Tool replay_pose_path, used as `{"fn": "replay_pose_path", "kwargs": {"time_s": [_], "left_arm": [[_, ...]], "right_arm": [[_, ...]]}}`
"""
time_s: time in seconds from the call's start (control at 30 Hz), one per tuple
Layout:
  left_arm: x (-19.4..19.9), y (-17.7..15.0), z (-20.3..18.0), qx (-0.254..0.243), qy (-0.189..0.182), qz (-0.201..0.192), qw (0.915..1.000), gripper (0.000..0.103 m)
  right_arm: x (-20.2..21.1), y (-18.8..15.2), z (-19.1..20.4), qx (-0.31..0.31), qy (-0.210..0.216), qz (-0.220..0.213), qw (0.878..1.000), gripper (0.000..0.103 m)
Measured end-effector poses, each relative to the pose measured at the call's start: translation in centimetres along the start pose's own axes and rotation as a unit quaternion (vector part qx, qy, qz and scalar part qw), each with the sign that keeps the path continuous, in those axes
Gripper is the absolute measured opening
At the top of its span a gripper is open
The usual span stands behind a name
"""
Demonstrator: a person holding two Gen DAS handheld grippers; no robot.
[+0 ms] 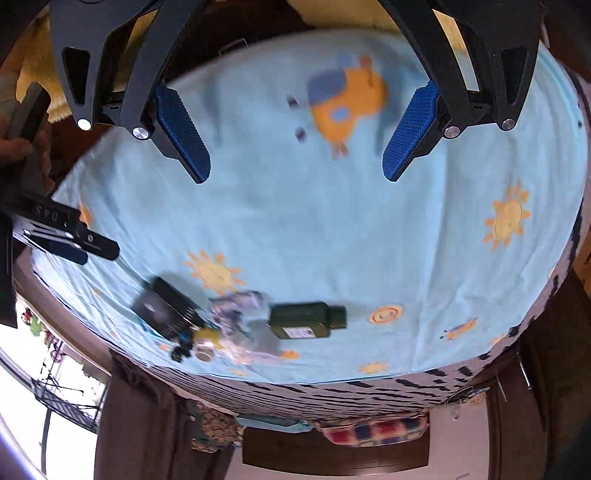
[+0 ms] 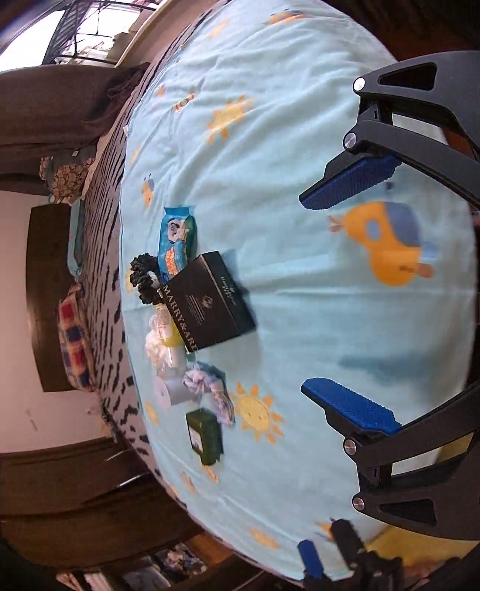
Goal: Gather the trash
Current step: 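Raise both open tools back over the bed items, then grasp the black box with the right tool while the left tool grasps the green bottle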
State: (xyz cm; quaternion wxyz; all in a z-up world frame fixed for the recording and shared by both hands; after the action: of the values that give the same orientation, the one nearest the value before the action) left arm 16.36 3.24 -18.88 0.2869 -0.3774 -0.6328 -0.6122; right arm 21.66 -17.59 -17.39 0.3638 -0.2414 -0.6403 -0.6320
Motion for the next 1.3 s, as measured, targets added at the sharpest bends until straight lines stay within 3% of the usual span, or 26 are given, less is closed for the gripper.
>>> {"fn": "replay_pose_path", "kwargs": {"time_s": [0.13, 0.37, 0.6, 0.83, 0.93, 1.1, 1.3], "left_arm": [[-1.9, 2.8, 1.7, 0.014, 0.016, 0.006, 0.9998, 0.086], [-5.1, 7.4, 1.7, 0.022, 0.012, 0.013, 0.9996, 0.087], [-8.1, 11.1, 1.6, 0.037, 0.016, 0.023, 0.9989, 0.087], [-10.8, 12.8, 1.8, 0.054, 0.027, 0.037, 0.9975, 0.088], [-11.5, 13.4, 1.7, 0.055, 0.037, 0.041, 0.9969, 0.088], [-12.1, 14.4, 1.1, 0.066, 0.029, 0.048, 0.9963, 0.092], [-12.7, 14.5, 1.0, 0.054, 0.038, 0.058, 0.9961, 0.089]], "right_arm": [[-2.3, 1.9, 0.1, 0.019, -0.024, -0.004, 1.0, 0.095], [-5.2, 4.5, 0.2, 0.044, -0.05, 0.007, 0.998, 0.096], [-7.0, 6.2, 0.7, 0.049, -0.05, 0.013, 0.997, 0.097], [-7.7, 6.4, 0.9, 0.053, -0.051, 0.016, 0.997, 0.095], [-7.9, 6.4, 0.9, 0.052, -0.046, 0.02, 0.997, 0.085], [-7.9, 6.4, 1.0, 0.052, -0.046, 0.02, 0.997, 0.085], [-7.6, 6.3, 0.6, 0.038, -0.033, 0.013, 0.999, 0.08]]}}
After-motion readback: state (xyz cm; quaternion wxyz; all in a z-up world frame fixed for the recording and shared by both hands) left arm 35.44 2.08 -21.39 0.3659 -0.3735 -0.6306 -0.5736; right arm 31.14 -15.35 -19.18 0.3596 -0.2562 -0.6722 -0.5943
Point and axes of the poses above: each gripper's, at about its wrist camera, not at the fingertips, and x roughly against the way its jaws point, z to its left, y to its top, the point moved 10 cm from there along -x, roughly the way its jaws point, and after that the axes turned 6 degrees about z, right-handed, at the moved point
